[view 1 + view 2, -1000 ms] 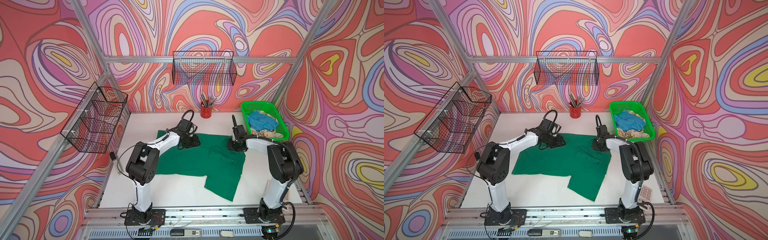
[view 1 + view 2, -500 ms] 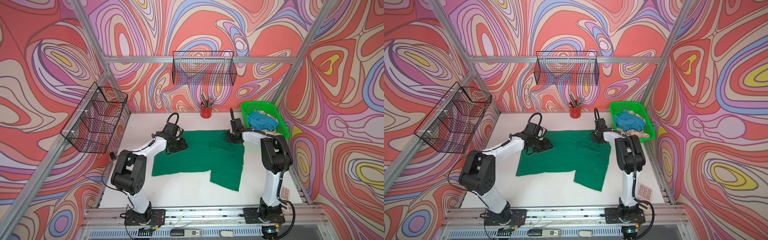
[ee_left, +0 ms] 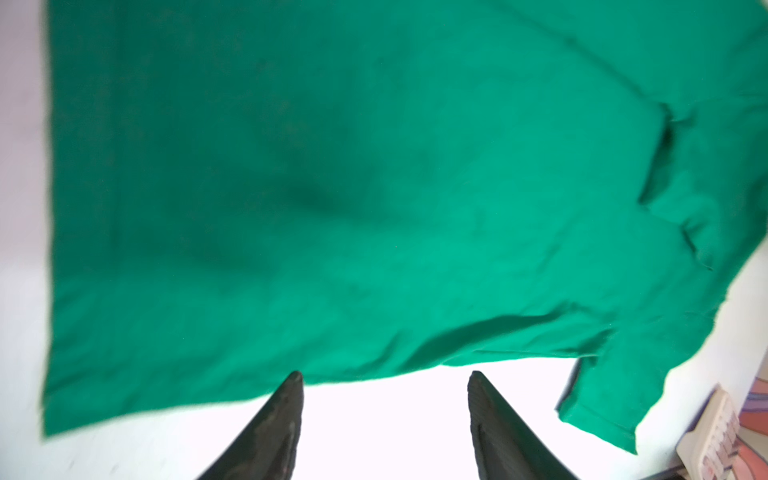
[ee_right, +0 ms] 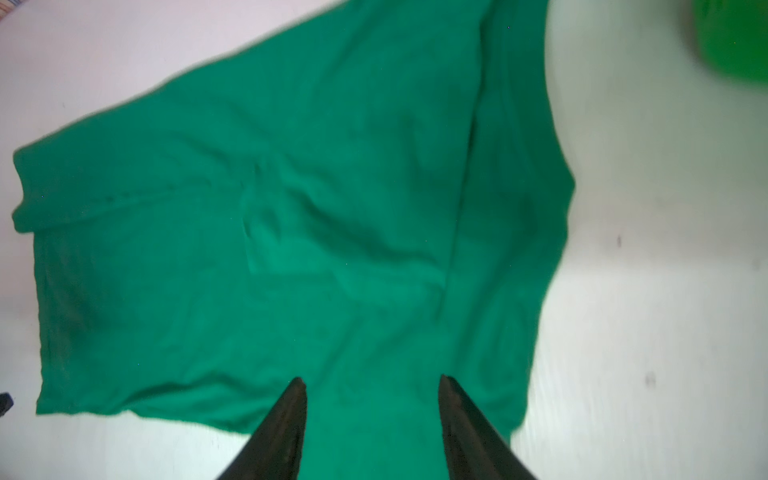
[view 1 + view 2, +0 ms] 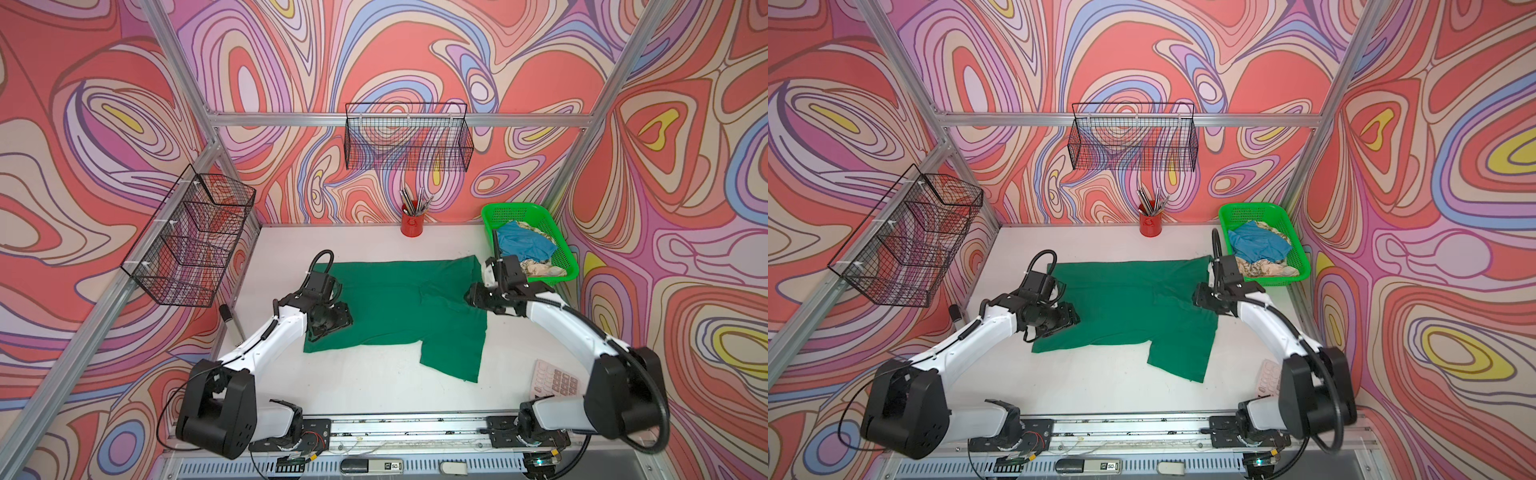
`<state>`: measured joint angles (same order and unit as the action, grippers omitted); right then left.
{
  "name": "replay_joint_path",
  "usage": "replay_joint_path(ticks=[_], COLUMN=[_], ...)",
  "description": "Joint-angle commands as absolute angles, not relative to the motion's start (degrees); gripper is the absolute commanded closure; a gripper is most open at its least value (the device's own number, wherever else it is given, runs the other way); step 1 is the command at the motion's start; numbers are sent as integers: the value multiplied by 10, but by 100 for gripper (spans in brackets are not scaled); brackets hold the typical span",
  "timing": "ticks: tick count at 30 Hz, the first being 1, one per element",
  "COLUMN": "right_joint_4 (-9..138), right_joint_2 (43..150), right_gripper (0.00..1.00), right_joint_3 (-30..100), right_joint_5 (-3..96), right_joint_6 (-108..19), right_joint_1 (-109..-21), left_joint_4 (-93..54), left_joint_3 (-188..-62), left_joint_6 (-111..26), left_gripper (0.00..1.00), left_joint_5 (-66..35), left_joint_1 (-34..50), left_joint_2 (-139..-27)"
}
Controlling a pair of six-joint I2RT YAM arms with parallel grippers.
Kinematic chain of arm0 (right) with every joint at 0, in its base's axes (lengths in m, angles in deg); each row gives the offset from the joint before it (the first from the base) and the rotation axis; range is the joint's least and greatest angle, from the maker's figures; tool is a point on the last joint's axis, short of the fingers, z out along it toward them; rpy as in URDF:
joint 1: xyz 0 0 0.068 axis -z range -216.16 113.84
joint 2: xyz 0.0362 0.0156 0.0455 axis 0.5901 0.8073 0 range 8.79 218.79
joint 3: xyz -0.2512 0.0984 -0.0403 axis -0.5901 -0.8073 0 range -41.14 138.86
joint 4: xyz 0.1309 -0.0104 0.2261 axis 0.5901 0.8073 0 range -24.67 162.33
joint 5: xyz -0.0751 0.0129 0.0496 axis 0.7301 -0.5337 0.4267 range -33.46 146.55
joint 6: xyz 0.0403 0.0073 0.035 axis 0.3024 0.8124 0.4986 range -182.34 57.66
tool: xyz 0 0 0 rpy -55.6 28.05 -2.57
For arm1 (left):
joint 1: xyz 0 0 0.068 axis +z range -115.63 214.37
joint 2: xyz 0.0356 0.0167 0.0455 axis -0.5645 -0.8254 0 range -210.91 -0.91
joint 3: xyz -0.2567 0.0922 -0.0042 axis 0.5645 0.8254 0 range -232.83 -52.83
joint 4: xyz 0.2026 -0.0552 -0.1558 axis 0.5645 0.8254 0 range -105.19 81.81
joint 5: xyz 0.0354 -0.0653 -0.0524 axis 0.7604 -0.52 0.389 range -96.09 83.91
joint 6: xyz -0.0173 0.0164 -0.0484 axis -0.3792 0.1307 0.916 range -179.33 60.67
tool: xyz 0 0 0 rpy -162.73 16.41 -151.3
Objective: Fold and stack the t-shirts
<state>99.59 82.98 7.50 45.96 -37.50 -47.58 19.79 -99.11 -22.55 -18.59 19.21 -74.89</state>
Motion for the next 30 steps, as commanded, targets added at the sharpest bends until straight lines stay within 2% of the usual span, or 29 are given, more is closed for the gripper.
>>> replay_joint_path(ticks=[1, 7, 11, 20, 23, 30], right_joint_4=[1087, 1146, 1135, 1083, 1064, 1050], right_joint_2=[746, 627, 622, 622, 627, 631], right_gripper=[46, 45, 47, 54, 61, 86], right_joint_3=[-13, -98, -130, -191, -199, -206], right_joint_5=[429, 426, 435, 432, 435, 439], right_joint_6=[-285, -181, -127, -82, -71, -65], right_joint_1=[-492, -553, -609, -627, -630, -629], left_joint_4=[253, 267, 258, 230, 227, 232], left_joint_3=[-956, -920, -899, -879, -879, -874], left_joint_6=[-191, -194, -197, -198, -200, -198], left_gripper=[32, 31, 32, 33, 33, 33], left_joint_5=[-174, -195, -209, -229, -235, -234], left_joint_1=[218, 268, 303, 328, 336, 344], left_joint_2=[-705, -641, -627, -629, -629, -618])
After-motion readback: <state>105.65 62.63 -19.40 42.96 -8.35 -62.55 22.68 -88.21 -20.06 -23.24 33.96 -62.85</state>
